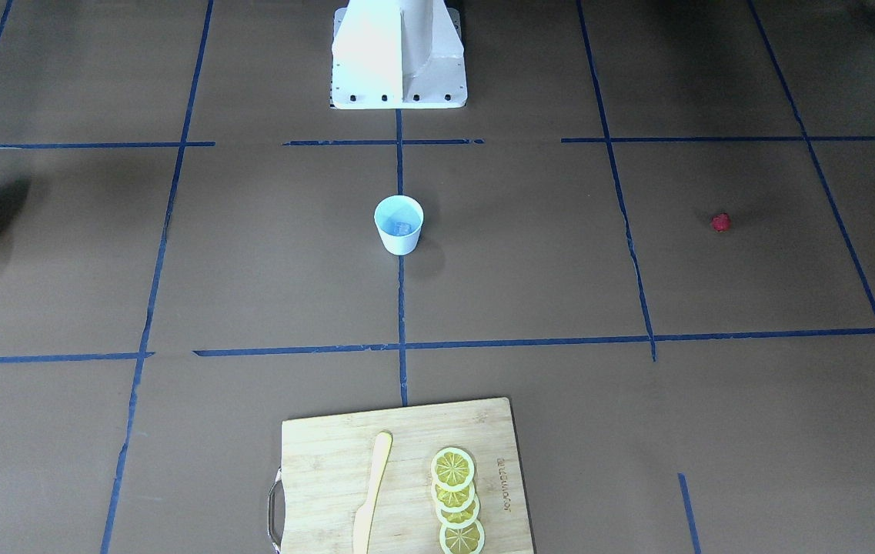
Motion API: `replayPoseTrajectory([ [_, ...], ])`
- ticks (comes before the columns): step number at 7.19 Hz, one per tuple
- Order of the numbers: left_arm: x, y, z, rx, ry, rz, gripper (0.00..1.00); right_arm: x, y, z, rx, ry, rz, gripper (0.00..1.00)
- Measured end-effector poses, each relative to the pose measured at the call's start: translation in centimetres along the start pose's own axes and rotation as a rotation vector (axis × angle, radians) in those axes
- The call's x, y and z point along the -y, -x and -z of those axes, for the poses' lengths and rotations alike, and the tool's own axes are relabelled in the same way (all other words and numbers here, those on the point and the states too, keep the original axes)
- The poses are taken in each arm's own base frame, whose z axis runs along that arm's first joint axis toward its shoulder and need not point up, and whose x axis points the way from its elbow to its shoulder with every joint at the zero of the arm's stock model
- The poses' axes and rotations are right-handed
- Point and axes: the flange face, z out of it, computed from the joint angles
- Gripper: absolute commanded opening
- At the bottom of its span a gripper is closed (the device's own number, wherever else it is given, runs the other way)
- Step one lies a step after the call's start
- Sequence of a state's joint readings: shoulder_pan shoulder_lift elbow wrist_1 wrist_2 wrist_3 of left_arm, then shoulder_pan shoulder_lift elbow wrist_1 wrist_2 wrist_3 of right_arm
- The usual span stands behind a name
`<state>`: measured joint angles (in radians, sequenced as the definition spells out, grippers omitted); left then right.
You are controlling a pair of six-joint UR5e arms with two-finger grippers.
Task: Put ice and strawberries in cup
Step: 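Grasp a third ice cube from the pink bowl with the right gripper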
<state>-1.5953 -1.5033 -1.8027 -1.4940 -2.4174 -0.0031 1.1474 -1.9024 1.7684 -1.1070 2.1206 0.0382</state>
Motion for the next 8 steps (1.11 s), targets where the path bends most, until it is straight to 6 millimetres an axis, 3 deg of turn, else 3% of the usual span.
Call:
replayPoseTrajectory([
  [8, 0.05, -0.27, 0.22, -0.002, -0.006, 0.007, 1.00, -0.31, -0.39, 0.00, 0.010, 0.009, 0.011, 0.68],
])
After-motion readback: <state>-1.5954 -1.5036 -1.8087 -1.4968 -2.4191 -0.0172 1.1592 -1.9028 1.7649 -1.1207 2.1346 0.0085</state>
